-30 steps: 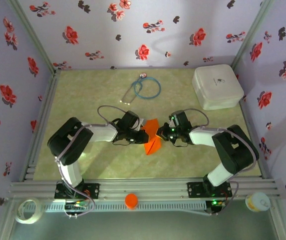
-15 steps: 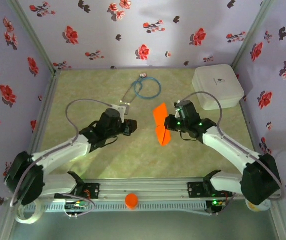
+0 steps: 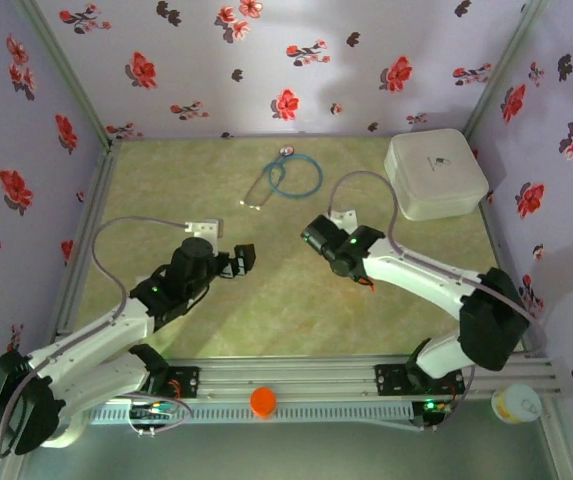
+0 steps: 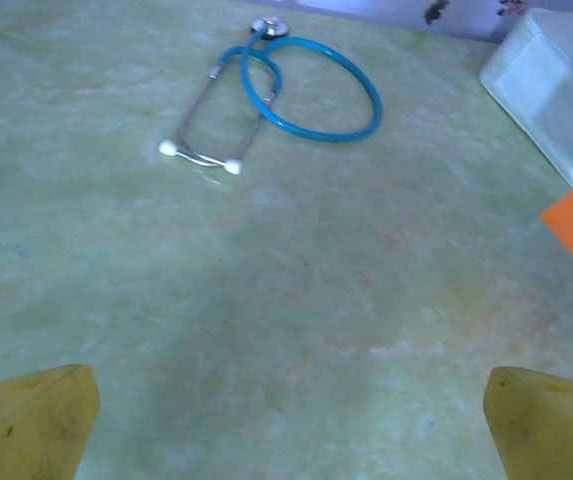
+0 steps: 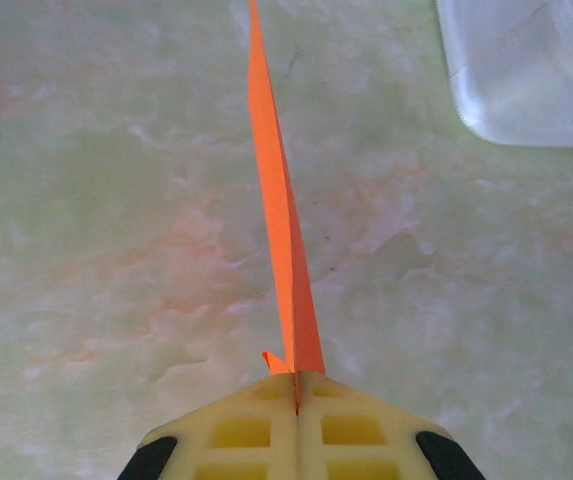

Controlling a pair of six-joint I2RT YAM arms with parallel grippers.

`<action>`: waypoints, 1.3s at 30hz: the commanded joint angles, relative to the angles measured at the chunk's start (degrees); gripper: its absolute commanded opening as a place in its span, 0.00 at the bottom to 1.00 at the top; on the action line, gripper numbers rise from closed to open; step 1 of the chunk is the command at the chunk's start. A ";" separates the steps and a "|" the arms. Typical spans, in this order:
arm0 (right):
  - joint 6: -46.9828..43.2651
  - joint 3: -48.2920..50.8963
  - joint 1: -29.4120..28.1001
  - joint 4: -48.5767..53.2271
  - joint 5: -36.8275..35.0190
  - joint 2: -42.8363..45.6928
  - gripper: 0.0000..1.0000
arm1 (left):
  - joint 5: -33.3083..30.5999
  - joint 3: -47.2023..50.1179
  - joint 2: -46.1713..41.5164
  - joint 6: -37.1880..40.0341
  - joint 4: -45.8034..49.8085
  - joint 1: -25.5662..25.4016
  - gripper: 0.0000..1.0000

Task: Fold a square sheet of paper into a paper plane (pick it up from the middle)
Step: Turn over the paper at the center of the table.

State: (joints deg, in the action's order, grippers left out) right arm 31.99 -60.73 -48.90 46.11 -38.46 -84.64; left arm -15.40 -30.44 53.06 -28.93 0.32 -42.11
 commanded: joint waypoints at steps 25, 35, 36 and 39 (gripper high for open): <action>7.54 5.62 2.98 -31.23 43.78 -3.38 0.52 | 9.59 1.80 -3.22 -7.70 5.73 7.65 0.73; 14.58 26.13 24.15 -46.57 63.88 7.60 0.28 | 25.35 -4.79 16.13 -13.38 -0.19 7.59 0.33; 14.86 26.92 24.94 -47.78 65.51 7.54 0.25 | 27.10 -5.25 18.19 -14.15 -1.29 7.57 0.30; 14.57 27.22 25.35 -48.79 68.93 5.80 0.19 | 30.67 -5.72 22.69 -16.59 -5.35 7.06 0.26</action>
State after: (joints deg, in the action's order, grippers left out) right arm 45.30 -33.63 -23.79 3.09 22.44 -78.37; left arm 8.95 -34.81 73.17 -42.26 -0.58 -34.87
